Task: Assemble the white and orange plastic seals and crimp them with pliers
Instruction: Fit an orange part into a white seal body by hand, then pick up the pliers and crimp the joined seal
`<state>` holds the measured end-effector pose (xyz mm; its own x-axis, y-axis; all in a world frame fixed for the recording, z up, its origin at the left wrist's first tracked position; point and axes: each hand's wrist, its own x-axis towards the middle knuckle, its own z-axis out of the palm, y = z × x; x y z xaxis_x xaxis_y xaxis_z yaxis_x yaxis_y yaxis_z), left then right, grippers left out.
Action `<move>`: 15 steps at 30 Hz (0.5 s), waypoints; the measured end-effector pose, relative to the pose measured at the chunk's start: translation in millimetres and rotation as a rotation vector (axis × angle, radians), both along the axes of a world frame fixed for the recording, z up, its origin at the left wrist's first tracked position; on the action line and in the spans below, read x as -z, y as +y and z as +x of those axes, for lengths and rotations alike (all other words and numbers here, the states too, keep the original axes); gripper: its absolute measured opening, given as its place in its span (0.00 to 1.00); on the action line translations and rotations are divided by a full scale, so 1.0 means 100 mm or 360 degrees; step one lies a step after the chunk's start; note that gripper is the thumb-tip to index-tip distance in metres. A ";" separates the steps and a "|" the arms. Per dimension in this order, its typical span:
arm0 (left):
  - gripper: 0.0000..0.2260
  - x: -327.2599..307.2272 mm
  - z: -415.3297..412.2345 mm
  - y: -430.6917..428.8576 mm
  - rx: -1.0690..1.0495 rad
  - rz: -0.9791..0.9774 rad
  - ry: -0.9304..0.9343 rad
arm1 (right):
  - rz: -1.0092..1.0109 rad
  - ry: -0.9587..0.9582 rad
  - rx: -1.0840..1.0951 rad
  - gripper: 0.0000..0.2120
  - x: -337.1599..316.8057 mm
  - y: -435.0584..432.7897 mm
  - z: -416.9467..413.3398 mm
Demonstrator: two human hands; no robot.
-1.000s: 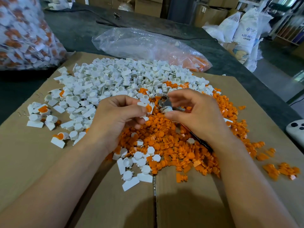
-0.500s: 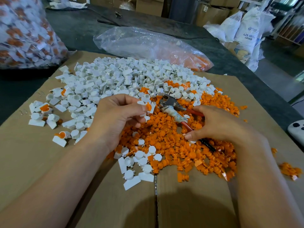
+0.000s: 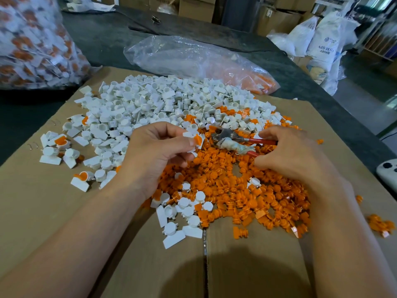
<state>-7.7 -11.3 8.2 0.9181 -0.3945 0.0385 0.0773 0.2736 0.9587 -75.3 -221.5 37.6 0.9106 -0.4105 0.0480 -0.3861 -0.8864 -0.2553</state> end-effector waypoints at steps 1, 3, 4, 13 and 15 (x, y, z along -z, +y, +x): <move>0.06 0.00 0.00 0.00 -0.0006 -0.0004 -0.0009 | 0.0006 -0.0016 -0.0006 0.31 -0.01 0.00 -0.01; 0.07 0.00 -0.01 -0.01 -0.0031 -0.0012 -0.0043 | 0.0034 -0.0072 -0.0025 0.30 -0.04 0.01 -0.03; 0.08 0.00 -0.01 -0.01 -0.0043 -0.0018 -0.0059 | 0.0053 -0.0107 -0.0035 0.30 -0.05 0.01 -0.04; 0.06 0.06 0.04 -0.01 -0.0117 -0.0173 -0.0092 | 0.0000 -0.0552 -0.0194 0.20 0.00 0.15 0.03; 0.05 0.07 0.04 -0.01 -0.0150 -0.0198 -0.0109 | -0.0120 -0.0596 -0.0235 0.14 0.00 0.18 0.03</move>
<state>-3.8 -12.6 1.3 0.9444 -0.2950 0.1453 -0.0185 0.3934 0.9192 -72.4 -203.4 37.8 0.8734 -0.2592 0.4123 -0.1461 -0.9470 -0.2860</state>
